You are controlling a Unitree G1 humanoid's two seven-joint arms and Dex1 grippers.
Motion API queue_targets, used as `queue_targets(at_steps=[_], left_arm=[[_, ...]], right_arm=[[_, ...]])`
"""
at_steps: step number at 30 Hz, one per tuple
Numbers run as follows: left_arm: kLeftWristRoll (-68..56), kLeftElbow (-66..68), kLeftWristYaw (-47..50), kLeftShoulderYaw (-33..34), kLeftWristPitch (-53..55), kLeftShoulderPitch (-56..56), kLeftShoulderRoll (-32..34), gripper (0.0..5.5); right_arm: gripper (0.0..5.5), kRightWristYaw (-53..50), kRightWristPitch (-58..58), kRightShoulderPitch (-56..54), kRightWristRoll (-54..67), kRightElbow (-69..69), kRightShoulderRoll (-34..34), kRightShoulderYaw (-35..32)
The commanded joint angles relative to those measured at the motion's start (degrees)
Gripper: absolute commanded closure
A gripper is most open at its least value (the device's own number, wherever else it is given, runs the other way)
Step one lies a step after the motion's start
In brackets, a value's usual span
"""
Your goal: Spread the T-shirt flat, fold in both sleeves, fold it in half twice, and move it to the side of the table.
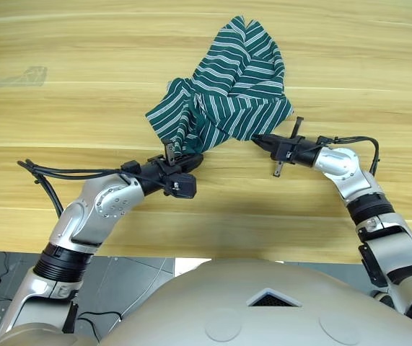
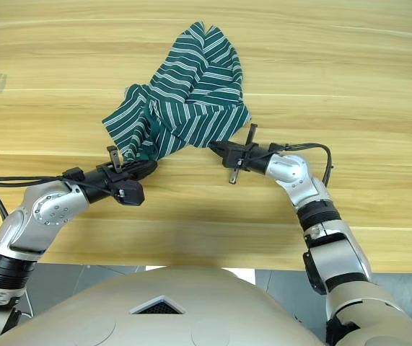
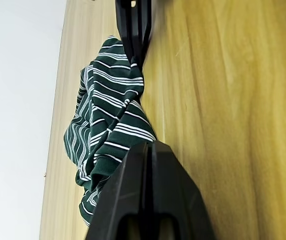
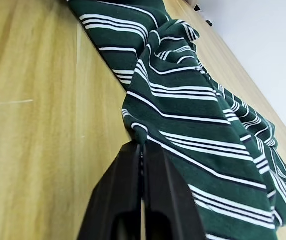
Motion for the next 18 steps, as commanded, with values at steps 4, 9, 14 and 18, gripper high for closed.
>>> queue_targets(at_steps=[4, 9, 14, 18], left_arm=[[2.2, 2.1, 1.4, -0.3, -0.5, -0.9, 0.1, 5.50], [2.2, 4.3, 2.6, 0.4, -0.9, -1.1, 0.3, 5.50], [1.2, 5.1, 2.7, 1.1, -0.9, -1.2, 0.5, 5.50], [-0.1, 4.6, 2.5, 2.9, -0.5, 0.4, 1.5, 5.50]], right_arm=[[5.47, 0.7, -1.2, -0.4, -0.3, 0.7, -1.2, 0.5], [5.47, 12.4, 3.6, 2.2, 16.4, -10.9, -6.9, -5.0], [5.47, 22.9, 13.1, 5.5, 27.6, -19.1, -15.8, -10.7], [5.47, 26.8, 16.2, 8.3, 27.2, -18.2, -21.5, -13.6]])
